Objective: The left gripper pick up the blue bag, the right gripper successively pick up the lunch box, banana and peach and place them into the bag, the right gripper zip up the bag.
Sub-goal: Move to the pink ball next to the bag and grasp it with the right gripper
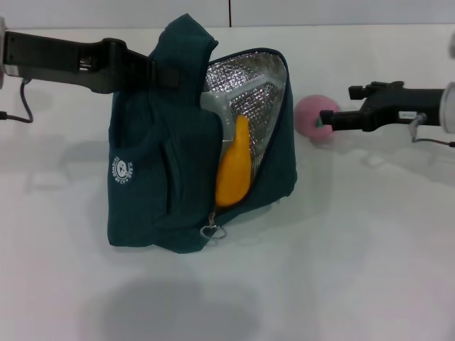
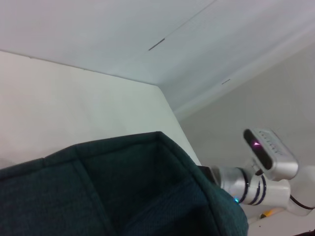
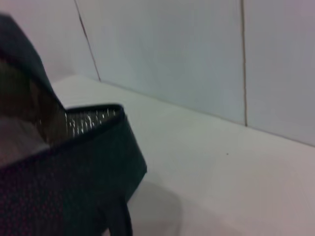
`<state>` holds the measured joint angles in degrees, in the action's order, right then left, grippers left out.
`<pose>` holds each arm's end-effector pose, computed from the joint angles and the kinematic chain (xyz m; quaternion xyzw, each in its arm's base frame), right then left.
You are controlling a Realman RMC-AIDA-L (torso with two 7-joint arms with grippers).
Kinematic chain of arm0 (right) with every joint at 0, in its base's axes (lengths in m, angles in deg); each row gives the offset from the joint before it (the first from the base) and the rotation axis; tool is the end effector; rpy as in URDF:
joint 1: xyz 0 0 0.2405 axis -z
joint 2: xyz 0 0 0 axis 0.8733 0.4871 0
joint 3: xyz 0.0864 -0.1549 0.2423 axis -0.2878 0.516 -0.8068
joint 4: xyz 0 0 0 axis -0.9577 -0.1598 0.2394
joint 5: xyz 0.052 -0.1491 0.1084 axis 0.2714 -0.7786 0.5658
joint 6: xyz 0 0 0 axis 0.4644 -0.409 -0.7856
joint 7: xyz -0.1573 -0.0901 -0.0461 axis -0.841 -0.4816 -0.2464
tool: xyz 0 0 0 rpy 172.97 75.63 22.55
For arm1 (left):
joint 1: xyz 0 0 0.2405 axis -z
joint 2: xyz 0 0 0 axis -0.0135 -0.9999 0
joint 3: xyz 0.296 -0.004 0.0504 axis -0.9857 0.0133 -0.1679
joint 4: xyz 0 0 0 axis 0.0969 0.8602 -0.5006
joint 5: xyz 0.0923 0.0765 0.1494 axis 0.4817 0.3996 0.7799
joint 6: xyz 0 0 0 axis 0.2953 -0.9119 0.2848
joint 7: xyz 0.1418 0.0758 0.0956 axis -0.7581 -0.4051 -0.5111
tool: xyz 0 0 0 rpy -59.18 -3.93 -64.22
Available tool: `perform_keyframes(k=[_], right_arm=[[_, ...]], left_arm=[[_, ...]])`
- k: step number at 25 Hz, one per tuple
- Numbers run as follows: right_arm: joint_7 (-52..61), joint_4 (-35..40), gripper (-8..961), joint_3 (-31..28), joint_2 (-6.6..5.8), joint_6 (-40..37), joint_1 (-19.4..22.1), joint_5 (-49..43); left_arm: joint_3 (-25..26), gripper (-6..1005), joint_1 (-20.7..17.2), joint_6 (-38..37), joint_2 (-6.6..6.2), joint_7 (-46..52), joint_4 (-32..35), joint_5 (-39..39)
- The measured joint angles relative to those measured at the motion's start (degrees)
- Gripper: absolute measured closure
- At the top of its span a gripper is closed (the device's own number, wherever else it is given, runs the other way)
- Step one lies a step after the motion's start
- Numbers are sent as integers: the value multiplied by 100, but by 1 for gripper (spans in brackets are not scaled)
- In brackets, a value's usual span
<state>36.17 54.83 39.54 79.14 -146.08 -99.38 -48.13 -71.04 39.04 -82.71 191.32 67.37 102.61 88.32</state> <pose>0.2560 0.4458 -0.0689 -0.9237 0.2558 0.1390 0.2489 -0.2007 0.3814 0.0225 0.8277 0.5173 0.2140 0.0386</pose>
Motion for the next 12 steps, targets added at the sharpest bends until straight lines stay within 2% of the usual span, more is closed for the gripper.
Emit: perform_keyframes(k=[3, 12], right_arm=[[8, -13, 79, 233, 19, 214, -60, 14], [-7, -217, 80, 424, 44, 491, -187, 20]], left_arm=[[0, 935, 0, 0, 0, -19, 2, -2], [0, 934, 46, 1, 10, -27, 7, -5]])
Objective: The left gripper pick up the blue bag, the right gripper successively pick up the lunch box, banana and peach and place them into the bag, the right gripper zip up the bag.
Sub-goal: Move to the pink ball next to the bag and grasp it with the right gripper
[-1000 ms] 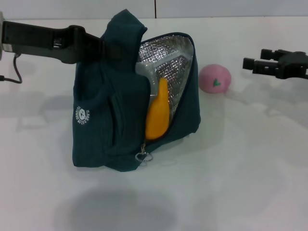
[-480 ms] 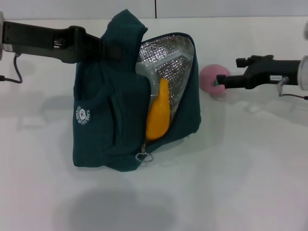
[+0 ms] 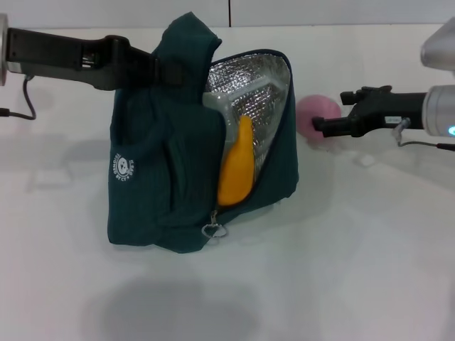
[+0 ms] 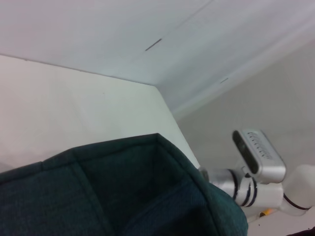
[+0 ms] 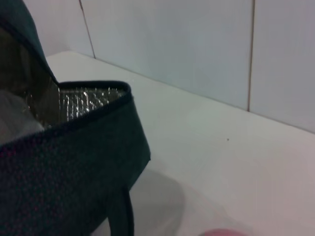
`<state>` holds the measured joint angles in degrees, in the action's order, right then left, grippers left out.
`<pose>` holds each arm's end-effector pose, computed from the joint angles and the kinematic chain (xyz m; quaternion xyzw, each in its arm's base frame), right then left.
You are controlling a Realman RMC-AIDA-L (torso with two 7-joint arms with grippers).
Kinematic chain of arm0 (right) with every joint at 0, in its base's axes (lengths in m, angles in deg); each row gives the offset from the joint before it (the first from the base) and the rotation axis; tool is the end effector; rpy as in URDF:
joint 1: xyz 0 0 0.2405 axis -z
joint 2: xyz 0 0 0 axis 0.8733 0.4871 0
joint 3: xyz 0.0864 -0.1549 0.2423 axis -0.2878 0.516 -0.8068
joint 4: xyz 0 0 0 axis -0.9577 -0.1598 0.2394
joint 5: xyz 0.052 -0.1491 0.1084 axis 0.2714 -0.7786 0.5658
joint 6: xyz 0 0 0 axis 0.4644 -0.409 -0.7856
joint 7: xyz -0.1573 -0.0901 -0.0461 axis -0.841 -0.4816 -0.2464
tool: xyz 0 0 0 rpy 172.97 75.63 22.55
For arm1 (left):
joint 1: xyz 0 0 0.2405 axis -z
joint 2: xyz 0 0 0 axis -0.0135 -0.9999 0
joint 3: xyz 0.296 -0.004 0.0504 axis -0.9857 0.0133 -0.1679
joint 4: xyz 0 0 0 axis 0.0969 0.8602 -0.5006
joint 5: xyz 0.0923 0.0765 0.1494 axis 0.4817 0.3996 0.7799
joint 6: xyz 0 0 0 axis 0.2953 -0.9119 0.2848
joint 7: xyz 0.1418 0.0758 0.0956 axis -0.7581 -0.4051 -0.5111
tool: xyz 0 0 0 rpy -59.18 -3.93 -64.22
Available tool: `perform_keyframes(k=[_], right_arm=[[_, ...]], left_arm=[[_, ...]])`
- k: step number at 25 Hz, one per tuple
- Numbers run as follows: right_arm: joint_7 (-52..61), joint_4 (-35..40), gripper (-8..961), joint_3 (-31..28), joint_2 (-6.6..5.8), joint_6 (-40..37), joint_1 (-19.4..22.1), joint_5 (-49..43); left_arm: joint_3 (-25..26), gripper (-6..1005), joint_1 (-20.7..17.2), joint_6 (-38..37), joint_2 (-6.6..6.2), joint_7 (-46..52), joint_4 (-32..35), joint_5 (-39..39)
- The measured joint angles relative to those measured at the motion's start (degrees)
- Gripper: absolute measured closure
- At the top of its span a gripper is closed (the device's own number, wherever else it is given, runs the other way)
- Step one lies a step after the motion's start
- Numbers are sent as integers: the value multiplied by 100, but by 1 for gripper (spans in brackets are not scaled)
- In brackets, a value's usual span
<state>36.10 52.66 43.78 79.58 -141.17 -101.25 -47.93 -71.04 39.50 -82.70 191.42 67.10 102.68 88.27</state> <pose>0.2542 0.4514 -0.0841 -0.9286 0.2459 0.1099 0.2553 -0.1971 0.3829 0.0220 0.8310 0.5116 0.2146 0.0394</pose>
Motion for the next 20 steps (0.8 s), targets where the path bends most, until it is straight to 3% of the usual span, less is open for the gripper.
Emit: perform_keyframes(k=[5, 17, 20], right_arm=[[-46, -372, 88, 65, 21, 239, -248, 7], [-117, -314, 176, 272, 29, 431, -268, 14], [-117, -251, 292, 291, 33, 432, -240, 14]], left_arm=[[0, 933, 14, 7, 3, -2, 0, -3], [0, 932, 16, 18, -2, -3, 0, 0], [0, 931, 16, 18, -6, -2, 0, 5]])
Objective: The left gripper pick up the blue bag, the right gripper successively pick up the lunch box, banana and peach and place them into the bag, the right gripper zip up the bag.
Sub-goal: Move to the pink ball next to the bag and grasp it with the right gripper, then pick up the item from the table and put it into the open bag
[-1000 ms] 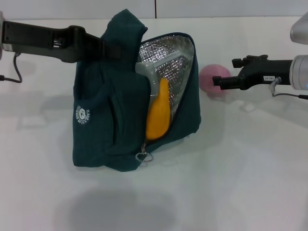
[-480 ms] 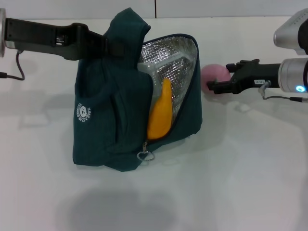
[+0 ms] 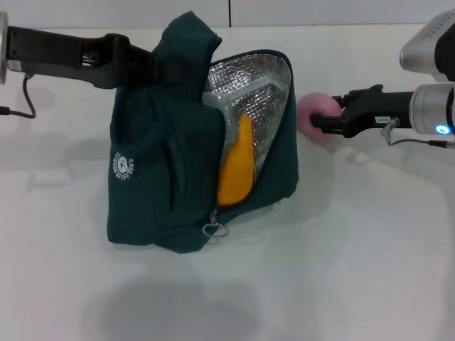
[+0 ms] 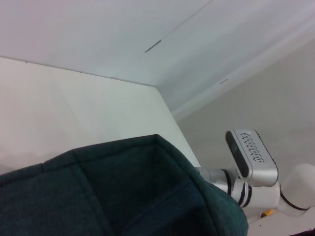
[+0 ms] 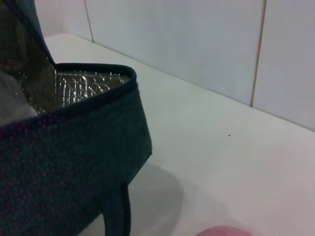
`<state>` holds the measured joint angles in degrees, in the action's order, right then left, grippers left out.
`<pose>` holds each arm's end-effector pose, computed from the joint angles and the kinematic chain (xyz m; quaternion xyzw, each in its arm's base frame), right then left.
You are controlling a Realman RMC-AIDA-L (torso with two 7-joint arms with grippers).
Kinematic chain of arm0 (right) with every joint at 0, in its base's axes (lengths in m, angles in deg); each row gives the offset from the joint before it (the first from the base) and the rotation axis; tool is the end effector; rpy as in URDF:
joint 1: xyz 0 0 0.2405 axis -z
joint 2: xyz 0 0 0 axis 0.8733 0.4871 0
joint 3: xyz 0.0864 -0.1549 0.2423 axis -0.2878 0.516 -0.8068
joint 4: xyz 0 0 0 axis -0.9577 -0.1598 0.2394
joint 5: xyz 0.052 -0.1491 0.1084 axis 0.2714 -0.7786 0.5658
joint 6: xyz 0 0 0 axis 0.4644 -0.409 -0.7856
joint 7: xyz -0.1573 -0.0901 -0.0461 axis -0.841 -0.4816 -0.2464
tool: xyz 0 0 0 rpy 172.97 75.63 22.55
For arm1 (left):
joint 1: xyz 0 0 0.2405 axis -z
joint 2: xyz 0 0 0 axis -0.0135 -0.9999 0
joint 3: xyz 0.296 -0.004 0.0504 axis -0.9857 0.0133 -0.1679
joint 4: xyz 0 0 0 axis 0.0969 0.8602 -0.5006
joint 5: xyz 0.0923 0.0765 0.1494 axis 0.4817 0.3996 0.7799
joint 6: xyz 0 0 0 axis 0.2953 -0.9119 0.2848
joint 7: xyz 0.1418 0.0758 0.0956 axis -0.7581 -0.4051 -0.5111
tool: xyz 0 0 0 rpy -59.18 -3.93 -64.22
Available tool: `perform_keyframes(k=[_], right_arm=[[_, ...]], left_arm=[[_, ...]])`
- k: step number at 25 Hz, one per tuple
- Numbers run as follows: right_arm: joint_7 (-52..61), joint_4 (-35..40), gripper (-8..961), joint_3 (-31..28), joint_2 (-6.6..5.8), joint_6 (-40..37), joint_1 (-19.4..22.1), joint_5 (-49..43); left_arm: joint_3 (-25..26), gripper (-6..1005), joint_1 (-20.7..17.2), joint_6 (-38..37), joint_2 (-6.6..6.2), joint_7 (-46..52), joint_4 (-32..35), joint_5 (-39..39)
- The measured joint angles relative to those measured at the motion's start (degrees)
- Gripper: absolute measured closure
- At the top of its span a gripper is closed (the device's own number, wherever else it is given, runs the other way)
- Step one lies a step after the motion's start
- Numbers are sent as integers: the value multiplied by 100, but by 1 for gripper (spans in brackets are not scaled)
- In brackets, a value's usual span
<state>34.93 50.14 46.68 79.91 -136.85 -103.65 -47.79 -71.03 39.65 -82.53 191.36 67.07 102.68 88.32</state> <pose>0.2502 0.4593 -0.0949 -0.9333 0.2273 0.0843 0.2648 -0.1965 0.3841 0.0225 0.8317 0.5107 0.2146 0.0376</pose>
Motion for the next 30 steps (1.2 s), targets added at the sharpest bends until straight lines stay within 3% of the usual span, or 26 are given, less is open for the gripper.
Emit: perform_keyframes(k=[8, 12, 16, 18, 21, 25, 30], right_arm=[[0, 10, 610, 5, 1, -40, 2, 8], [0, 159, 664, -30, -27, -93, 129, 278], [-84, 872, 690, -108, -68, -362, 732, 1064], [-301, 1233, 699, -258, -75, -724, 1070, 1652], [-774, 1362, 713, -740, -83, -1937, 1363, 2615], [-1000, 1194, 740, -1013, -94, -3115, 1317, 3188], [-983, 804, 794, -377, -68, -3339, 755, 3221]], left_arm=[[0, 930, -1, 0, -2, 0, 0, 3], [1, 930, -24, -7, -10, 0, 0, -2], [22, 929, -64, -10, -11, 0, -5, -4], [32, 929, -95, -10, -9, 0, -9, -6], [34, 929, -126, -10, -3, -1, -9, -8], [37, 928, -153, -5, 3, -4, -9, -11], [35, 927, -163, 5, 6, -17, -9, -11]])
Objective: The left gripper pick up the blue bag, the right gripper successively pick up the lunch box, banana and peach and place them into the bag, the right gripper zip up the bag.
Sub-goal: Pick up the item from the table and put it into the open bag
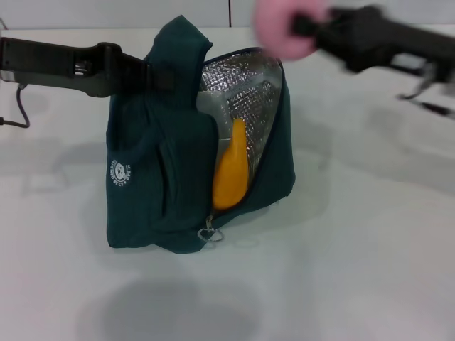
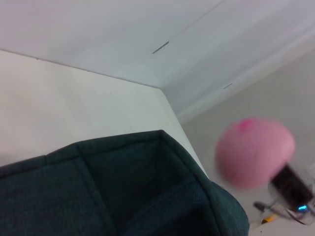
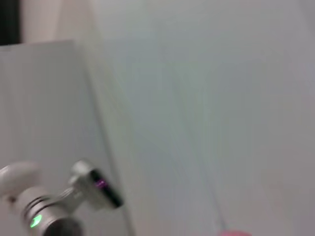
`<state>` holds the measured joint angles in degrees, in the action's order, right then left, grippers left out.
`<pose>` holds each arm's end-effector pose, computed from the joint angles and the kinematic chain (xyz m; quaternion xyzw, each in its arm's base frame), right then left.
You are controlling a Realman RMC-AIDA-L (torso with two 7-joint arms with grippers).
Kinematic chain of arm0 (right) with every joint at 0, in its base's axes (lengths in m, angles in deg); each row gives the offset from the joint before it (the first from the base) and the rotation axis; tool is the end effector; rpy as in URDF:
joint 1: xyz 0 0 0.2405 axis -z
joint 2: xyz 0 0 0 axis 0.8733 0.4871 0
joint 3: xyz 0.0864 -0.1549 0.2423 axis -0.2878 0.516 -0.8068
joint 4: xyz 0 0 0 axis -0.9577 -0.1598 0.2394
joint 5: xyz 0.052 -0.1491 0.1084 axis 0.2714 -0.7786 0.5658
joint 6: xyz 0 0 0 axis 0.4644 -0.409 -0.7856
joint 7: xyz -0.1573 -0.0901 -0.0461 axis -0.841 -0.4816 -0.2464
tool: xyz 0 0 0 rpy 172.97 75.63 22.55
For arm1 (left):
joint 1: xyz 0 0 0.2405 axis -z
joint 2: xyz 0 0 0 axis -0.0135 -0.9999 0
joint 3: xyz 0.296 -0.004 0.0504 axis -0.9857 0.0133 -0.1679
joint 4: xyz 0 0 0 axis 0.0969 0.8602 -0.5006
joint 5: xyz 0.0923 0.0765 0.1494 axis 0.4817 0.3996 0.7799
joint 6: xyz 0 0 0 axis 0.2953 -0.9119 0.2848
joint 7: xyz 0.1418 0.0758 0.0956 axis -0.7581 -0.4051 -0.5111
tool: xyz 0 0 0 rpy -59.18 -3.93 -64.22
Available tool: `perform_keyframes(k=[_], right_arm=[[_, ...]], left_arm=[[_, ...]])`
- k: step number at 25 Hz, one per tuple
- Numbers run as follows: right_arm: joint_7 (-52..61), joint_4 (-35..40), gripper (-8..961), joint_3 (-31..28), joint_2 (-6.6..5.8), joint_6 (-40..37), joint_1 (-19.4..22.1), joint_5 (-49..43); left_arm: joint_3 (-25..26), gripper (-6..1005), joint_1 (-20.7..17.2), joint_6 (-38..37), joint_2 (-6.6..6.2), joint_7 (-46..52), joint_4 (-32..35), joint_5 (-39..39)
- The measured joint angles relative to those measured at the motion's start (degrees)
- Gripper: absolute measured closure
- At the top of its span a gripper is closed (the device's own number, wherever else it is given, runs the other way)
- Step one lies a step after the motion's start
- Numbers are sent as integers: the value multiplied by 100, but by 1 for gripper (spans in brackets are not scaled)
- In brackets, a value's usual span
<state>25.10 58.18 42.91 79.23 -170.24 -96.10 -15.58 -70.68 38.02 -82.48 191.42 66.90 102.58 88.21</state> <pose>0.1562 0.4006 -0.0280 -0.8871 0.1513 0.4171 0.1271 -0.2071 0.3789 0.0229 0.8237 0.5219 0.2191 0.0340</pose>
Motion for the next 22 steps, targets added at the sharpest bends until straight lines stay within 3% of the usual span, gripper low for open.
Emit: perform_keyframes(k=[4, 8, 22], right_arm=[[11, -530, 825, 656, 8, 443, -548, 1], [25, -706, 850, 1132, 19, 687, -811, 1], [85, -647, 553, 1225, 10, 729, -807, 56]], left_arm=[[0, 927, 1, 12, 11, -3, 0, 0], [0, 926, 13, 13, 17, -19, 0, 1], [0, 924, 13, 13, 18, -52, -2, -1]])
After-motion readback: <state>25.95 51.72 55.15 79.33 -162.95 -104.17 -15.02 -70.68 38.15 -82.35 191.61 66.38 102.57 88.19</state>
